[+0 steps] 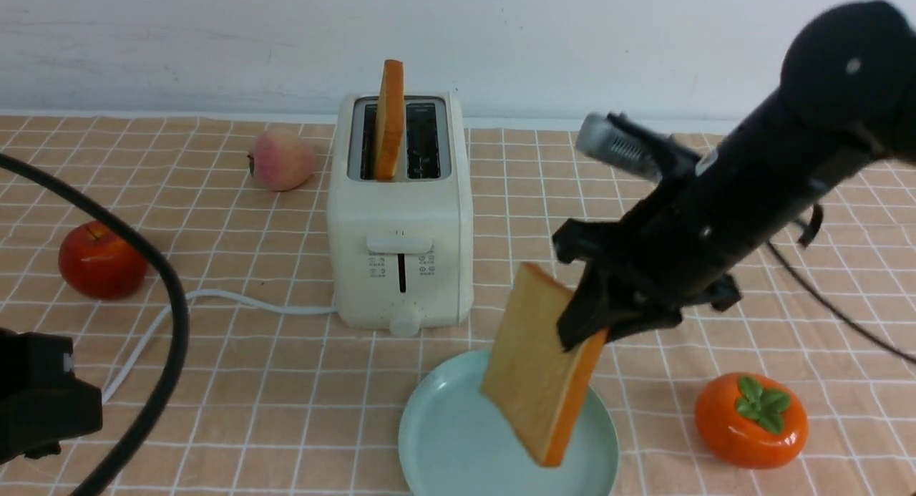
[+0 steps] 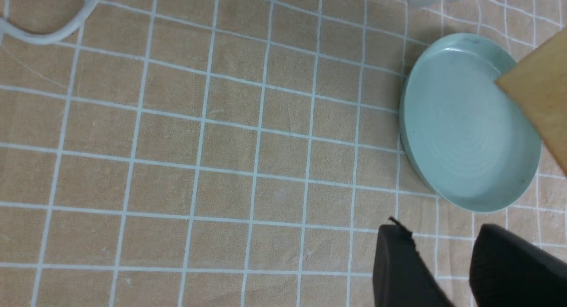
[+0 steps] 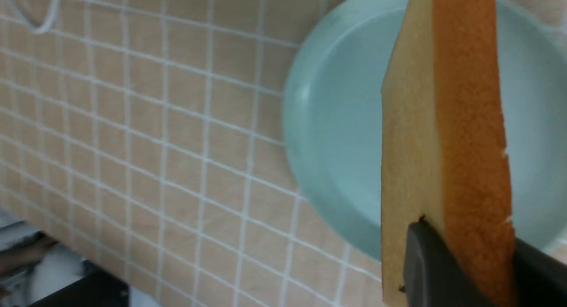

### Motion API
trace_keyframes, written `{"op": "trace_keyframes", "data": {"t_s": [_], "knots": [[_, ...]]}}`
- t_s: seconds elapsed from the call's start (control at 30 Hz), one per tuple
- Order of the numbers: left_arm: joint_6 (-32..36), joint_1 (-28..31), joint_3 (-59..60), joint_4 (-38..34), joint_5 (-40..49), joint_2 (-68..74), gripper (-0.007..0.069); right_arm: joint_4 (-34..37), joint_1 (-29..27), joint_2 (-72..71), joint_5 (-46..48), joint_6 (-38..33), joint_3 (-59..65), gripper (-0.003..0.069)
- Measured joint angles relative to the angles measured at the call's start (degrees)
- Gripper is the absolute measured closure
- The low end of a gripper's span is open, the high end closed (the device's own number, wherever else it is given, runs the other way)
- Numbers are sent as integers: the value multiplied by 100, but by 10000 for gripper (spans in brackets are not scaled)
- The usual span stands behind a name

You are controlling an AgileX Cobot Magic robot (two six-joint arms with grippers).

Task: Take toasted bread from bread machine on light coffee tablecloth place on plate.
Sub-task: 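Place the held slice of bread on top of the slice on the plate with the right gripper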

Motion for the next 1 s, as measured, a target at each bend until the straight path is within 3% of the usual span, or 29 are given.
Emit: {"op": "trace_keyframes", "data": {"t_s": [0.2,0.37,0.47,0.5,0.63,0.67,0.77,0.87,1.0], "knots": [[0,0,0,-6,0,0,386,1622,0,0,-657,-1033,1096,556],[0,0,0,-86,0,0,386,1814,0,0,-854,-1367,1525,523],[0,0,0,-283,0,0,386,1841,0,-6,-930,-1386,1562,417],[0,0,0,-283,0,0,386,1841,0,-6,-937,-1386,1562,417],[0,0,0,-758,-143,0,386,1815,0,-115,-1080,-1870,1562,167],[0,0,0,-782,-185,0,386,1815,0,-115,-1080,-1901,1562,167],[189,0,5,-1350,-416,60,386,1777,-166,-362,-922,-2234,1496,27],[597,0,5,-2141,-676,168,386,1535,-422,-590,-681,-2305,1211,-8],[1361,-8,-39,-2795,-1273,351,386,1048,-595,-893,-329,-2268,753,11]]}}
